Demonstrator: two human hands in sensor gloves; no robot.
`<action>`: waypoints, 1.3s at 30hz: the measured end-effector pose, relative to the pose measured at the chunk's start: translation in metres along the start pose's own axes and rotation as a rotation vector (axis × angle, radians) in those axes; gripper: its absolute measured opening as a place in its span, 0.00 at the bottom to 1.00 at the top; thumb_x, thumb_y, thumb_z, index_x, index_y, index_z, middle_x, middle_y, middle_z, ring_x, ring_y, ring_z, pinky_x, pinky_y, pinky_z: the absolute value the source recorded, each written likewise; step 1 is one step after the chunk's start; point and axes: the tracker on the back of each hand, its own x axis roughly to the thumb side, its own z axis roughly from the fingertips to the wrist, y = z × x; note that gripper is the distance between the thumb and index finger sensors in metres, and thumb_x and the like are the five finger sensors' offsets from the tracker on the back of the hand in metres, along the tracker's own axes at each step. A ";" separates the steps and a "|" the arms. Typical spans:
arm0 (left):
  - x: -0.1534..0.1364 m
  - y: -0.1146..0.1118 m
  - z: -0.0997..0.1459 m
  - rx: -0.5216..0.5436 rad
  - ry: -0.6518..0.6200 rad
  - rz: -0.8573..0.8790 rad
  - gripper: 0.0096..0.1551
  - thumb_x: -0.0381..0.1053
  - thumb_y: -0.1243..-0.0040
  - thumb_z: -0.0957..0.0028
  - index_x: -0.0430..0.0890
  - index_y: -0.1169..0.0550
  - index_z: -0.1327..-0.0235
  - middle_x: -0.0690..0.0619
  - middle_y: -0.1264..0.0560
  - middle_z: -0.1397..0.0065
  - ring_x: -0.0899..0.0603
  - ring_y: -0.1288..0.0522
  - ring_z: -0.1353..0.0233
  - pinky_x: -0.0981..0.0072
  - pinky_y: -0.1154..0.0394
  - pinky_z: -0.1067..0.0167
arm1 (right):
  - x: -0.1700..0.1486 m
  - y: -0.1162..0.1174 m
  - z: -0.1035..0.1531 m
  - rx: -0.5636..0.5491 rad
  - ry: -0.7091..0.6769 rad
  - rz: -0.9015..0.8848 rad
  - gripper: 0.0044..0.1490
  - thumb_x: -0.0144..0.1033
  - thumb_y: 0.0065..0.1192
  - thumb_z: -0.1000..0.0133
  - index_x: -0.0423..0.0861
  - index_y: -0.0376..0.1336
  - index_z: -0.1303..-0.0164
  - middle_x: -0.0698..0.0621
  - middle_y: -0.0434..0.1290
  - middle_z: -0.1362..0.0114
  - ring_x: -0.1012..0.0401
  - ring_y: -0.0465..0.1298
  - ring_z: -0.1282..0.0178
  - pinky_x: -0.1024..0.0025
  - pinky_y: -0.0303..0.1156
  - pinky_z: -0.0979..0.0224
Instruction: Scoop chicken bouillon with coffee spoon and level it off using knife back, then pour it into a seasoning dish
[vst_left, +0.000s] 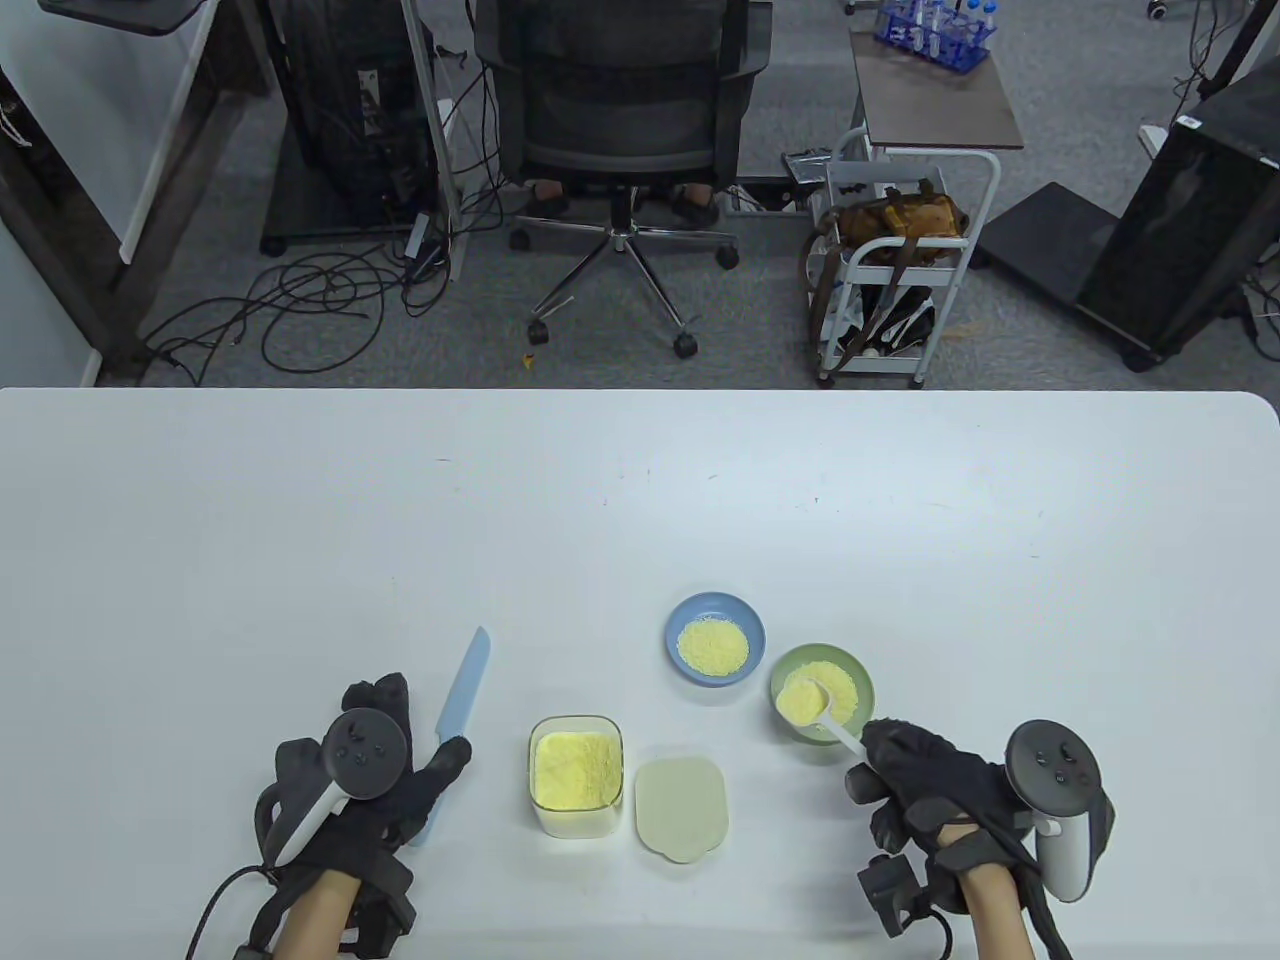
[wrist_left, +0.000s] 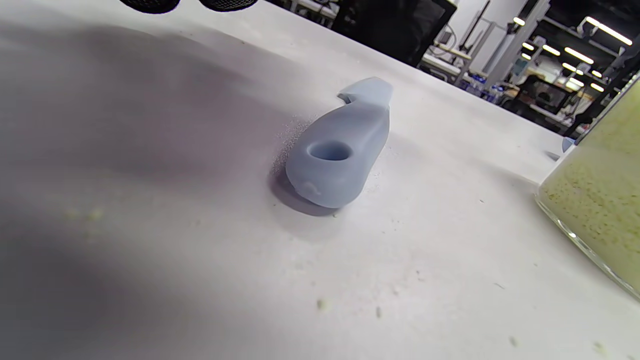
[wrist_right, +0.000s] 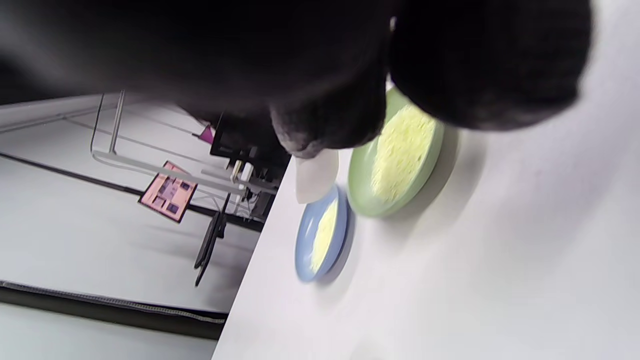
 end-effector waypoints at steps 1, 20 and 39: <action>0.000 0.000 0.000 -0.001 0.000 0.000 0.62 0.79 0.61 0.54 0.45 0.64 0.21 0.30 0.61 0.16 0.28 0.49 0.15 0.30 0.44 0.27 | -0.002 -0.002 -0.001 -0.011 -0.001 -0.007 0.27 0.27 0.63 0.52 0.28 0.63 0.47 0.31 0.79 0.62 0.67 0.79 0.88 0.59 0.80 0.65; 0.000 -0.002 -0.001 -0.018 -0.008 0.019 0.62 0.78 0.62 0.53 0.43 0.64 0.21 0.29 0.61 0.16 0.27 0.49 0.15 0.30 0.45 0.27 | 0.019 0.021 -0.001 -0.118 -0.032 0.478 0.31 0.18 0.61 0.53 0.41 0.60 0.37 0.30 0.65 0.44 0.55 0.75 0.66 0.45 0.67 0.42; 0.020 -0.001 0.005 -0.016 -0.315 0.380 0.61 0.75 0.48 0.57 0.51 0.58 0.20 0.36 0.57 0.15 0.31 0.45 0.16 0.37 0.41 0.26 | 0.039 0.086 0.019 0.403 -0.080 0.142 0.30 0.27 0.62 0.52 0.30 0.62 0.42 0.30 0.75 0.57 0.65 0.80 0.78 0.55 0.79 0.56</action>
